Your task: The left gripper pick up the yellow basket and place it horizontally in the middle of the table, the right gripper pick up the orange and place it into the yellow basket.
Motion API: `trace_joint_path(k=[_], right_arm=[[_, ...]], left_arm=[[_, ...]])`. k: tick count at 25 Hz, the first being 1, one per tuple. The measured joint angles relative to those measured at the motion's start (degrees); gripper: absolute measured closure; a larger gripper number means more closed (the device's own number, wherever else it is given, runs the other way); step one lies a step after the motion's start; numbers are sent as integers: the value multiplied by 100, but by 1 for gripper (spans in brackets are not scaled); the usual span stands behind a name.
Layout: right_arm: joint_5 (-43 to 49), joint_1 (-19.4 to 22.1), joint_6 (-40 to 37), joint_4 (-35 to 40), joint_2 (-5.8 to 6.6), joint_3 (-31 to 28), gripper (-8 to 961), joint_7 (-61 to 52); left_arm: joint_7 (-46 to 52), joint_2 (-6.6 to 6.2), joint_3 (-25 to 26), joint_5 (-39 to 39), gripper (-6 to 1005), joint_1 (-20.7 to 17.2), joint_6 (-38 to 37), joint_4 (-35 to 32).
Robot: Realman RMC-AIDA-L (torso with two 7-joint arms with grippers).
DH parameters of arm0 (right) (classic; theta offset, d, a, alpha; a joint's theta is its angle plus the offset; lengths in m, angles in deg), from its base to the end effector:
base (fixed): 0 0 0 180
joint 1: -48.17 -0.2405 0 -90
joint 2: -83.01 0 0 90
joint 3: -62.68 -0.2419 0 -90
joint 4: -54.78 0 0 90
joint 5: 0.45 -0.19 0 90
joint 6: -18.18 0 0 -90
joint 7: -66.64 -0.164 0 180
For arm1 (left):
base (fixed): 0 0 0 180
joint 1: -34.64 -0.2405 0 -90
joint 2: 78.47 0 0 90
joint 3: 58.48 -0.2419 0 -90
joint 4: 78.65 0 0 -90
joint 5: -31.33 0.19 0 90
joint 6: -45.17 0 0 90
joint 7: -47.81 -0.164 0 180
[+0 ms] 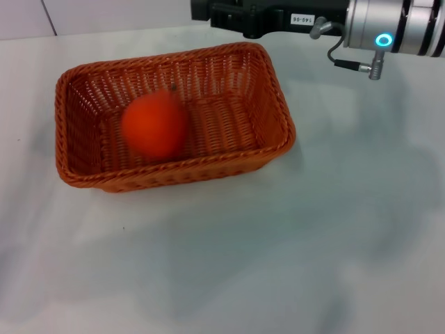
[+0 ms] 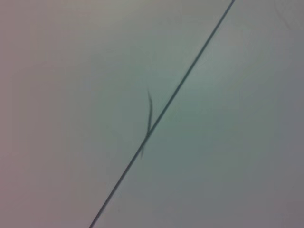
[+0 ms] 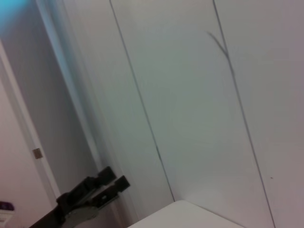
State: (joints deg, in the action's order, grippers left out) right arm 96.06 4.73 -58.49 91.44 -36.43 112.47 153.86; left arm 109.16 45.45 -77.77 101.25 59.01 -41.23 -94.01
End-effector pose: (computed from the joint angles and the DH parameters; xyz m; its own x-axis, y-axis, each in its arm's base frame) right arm 0.1259 0.3880 -0.0107 -0.6676 0.3266 0.6691 0.5034 0.8601 0.0824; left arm -0.2687 0.3199 0.0479 0.1308 -0.0963 0.9867 0.8952 -0.4163 -0.1593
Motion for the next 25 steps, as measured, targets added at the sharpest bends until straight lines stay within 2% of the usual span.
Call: trace_joint_path(k=[4,5,7,12,18,25], right_arm=[[-185,86,57,-57,-5,-83,661,83],[-348,155,62,-72,-3,-107,589,161],[-738,328,68,-103,4,-139,445,372],[-2009,797,67,-374,5,-240,200,1233],[-3647,1049,156,-1659,0,-831,5,3505],[-5057,1126,161,-2676,-16,-1279,6,5369]], left_arm=[[0,-4,19,-38,140,-68,-104,43],[0,-6,20,-43,140,-77,-119,49],[0,-6,22,-49,140,-87,-131,51],[-1,0,22,-67,140,-98,-167,51],[-55,0,22,-121,140,-100,-229,54],[-720,8,29,-479,140,-94,-423,355]])
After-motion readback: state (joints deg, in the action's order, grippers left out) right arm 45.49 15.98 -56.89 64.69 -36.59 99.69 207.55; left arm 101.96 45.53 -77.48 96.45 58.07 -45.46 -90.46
